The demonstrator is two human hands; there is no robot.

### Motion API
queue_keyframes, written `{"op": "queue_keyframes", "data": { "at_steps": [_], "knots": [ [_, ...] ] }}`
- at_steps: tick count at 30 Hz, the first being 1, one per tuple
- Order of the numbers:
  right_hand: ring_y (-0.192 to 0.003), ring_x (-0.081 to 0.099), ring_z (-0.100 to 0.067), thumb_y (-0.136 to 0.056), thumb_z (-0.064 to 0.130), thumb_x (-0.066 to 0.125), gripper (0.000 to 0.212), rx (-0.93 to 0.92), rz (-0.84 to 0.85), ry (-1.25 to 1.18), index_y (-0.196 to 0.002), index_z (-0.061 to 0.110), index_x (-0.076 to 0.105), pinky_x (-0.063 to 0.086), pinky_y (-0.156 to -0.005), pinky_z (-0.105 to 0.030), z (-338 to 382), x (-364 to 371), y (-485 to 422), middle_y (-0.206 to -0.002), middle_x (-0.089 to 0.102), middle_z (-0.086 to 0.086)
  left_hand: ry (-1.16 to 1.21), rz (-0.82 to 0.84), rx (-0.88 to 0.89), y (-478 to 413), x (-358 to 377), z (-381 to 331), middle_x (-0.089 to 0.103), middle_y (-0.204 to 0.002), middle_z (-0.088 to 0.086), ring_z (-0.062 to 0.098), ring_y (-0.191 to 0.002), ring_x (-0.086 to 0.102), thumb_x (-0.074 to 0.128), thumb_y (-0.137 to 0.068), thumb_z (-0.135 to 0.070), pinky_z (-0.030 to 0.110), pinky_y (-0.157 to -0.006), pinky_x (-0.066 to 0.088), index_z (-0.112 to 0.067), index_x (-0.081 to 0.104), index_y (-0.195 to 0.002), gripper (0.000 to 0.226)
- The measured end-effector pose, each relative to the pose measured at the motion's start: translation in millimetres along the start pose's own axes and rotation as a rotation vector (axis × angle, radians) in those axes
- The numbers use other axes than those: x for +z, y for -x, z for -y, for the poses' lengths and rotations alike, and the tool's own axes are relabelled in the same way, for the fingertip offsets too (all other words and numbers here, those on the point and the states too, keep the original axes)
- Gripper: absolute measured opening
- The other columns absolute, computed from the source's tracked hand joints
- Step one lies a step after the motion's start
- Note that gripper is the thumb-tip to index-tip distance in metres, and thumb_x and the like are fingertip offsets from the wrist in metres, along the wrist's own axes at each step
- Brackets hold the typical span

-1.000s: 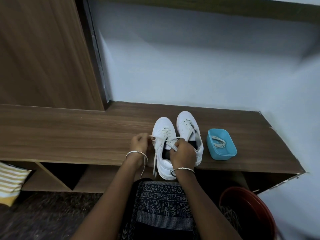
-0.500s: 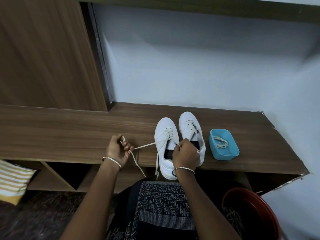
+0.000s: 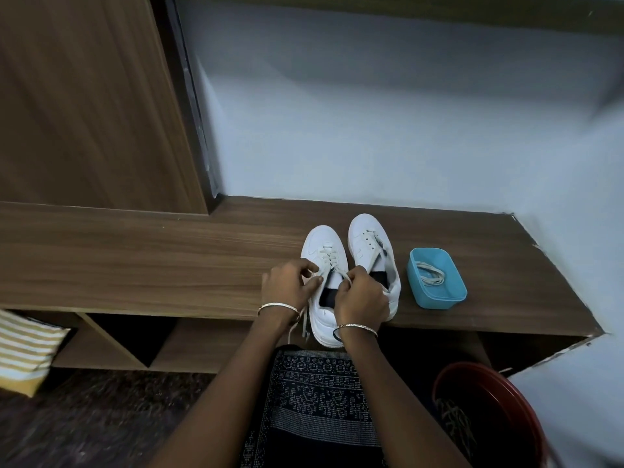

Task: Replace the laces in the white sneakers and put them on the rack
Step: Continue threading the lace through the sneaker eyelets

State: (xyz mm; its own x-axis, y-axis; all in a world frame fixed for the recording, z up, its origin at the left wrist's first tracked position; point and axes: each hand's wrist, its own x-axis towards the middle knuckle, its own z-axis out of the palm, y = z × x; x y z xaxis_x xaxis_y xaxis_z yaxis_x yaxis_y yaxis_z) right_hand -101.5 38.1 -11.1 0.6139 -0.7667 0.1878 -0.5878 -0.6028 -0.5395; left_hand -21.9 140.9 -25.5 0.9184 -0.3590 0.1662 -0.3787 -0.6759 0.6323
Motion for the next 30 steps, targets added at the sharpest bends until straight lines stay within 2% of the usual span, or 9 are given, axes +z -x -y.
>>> {"op": "queue_keyframes", "data": {
  "at_steps": [3, 8, 10, 14, 16, 18, 21, 26, 30],
  "knots": [
    [-0.092, 0.066, -0.031, -0.093, 0.023, 0.058, 0.012, 0.002, 0.01, 0.008, -0.101, 0.024, 0.067, 0.054, -0.072, -0.04, -1.1, 0.3, -0.6, -0.089, 0.07, -0.006, -0.069, -0.026, 0.075, -4.7, 5.7, -7.0, 0.073, -0.086, -0.009, 0.018, -0.087, 0.068, 0.063, -0.087, -0.036, 0.036, -0.081, 0.048, -0.029, 0.071, -0.094, 0.013],
    [-0.091, 0.066, -0.033, -0.093, 0.022, 0.058, 0.012, 0.011, 0.009, 0.006, -0.101, 0.023, 0.067, 0.053, -0.072, -0.04, -1.1, 1.7, -1.5, -0.089, 0.07, -0.008, -0.304, -0.069, 0.08, -5.0, 12.7, -16.9, 0.072, -0.087, 0.004, 0.031, -0.085, 0.066, 0.05, -0.092, -0.038, 0.035, -0.072, 0.038, -0.019, 0.066, -0.091, 0.025],
    [-0.09, 0.066, -0.033, -0.093, 0.023, 0.057, 0.011, 0.015, 0.014, 0.016, -0.099, 0.021, 0.065, 0.051, -0.071, -0.039, -0.3, 2.5, -2.0, -0.089, 0.07, -0.008, -0.203, -0.033, 0.009, -5.7, 14.3, -19.0, 0.069, -0.085, 0.007, 0.034, -0.083, 0.063, 0.051, -0.091, -0.034, 0.035, -0.07, 0.039, -0.013, 0.063, -0.087, 0.025],
    [-0.091, 0.067, -0.032, -0.094, 0.021, 0.053, 0.011, 0.03, 0.033, 0.058, -0.1, 0.019, 0.063, 0.048, -0.069, -0.036, 1.2, 4.3, -4.6, -0.091, 0.071, -0.007, 0.29, 0.184, -0.26, -15.6, 17.8, -16.0, 0.056, -0.072, 0.011, 0.03, -0.073, 0.051, 0.051, -0.09, -0.025, 0.037, -0.065, 0.036, -0.004, 0.056, -0.073, 0.028],
    [-0.092, 0.067, -0.032, -0.095, 0.019, 0.052, 0.014, 0.031, 0.046, 0.073, -0.103, 0.019, 0.063, 0.047, -0.07, -0.036, 2.3, 4.7, -4.9, -0.094, 0.071, -0.007, 0.438, 0.199, -0.335, -18.1, 19.5, -12.1, 0.055, -0.067, 0.014, 0.026, -0.067, 0.048, 0.048, -0.078, -0.033, 0.044, -0.065, 0.04, -0.002, 0.058, -0.066, 0.035],
    [-0.095, 0.067, -0.032, -0.095, 0.018, 0.053, 0.015, 0.027, 0.053, 0.085, -0.106, 0.018, 0.063, 0.048, -0.071, -0.036, 2.8, 4.4, -4.6, -0.096, 0.071, -0.008, 0.536, 0.19, -0.375, -19.8, 26.2, -4.2, 0.057, -0.062, 0.014, 0.024, -0.062, 0.048, 0.046, -0.064, -0.036, 0.042, -0.063, 0.041, -0.012, 0.059, -0.053, 0.03],
    [-0.096, 0.067, -0.032, -0.095, 0.019, 0.053, 0.017, 0.018, 0.065, 0.096, -0.108, 0.019, 0.063, 0.048, -0.072, -0.036, 2.6, 3.6, -4.5, -0.098, 0.071, -0.008, 0.601, 0.206, -0.396, -19.7, 30.3, 2.0, 0.062, -0.062, 0.014, 0.024, -0.06, 0.052, 0.048, -0.057, -0.039, 0.035, -0.064, 0.039, -0.018, 0.061, -0.045, 0.028],
    [-0.096, 0.067, -0.032, -0.096, 0.017, 0.051, 0.015, 0.008, 0.058, 0.081, -0.107, 0.018, 0.06, 0.051, -0.072, -0.038, 1.5, 3.2, -4.7, -0.098, 0.07, -0.007, 0.578, 0.147, -0.37, -14.2, 21.9, -2.1, 0.054, -0.048, -0.001, 0.019, -0.053, 0.046, 0.056, -0.076, -0.027, 0.031, -0.06, 0.038, -0.016, 0.056, -0.044, 0.034],
    [-0.095, 0.067, -0.033, -0.095, 0.016, 0.051, 0.015, 0.006, 0.053, 0.071, -0.107, 0.018, 0.06, 0.052, -0.074, -0.039, 0.7, 2.7, -4.5, -0.098, 0.07, -0.007, 0.49, 0.144, -0.319, -17.3, 20.2, 11.0, 0.062, -0.056, -0.003, 0.019, -0.056, 0.055, 0.064, -0.085, -0.031, 0.033, -0.064, 0.047, -0.02, 0.064, -0.06, 0.027]
  ]
}}
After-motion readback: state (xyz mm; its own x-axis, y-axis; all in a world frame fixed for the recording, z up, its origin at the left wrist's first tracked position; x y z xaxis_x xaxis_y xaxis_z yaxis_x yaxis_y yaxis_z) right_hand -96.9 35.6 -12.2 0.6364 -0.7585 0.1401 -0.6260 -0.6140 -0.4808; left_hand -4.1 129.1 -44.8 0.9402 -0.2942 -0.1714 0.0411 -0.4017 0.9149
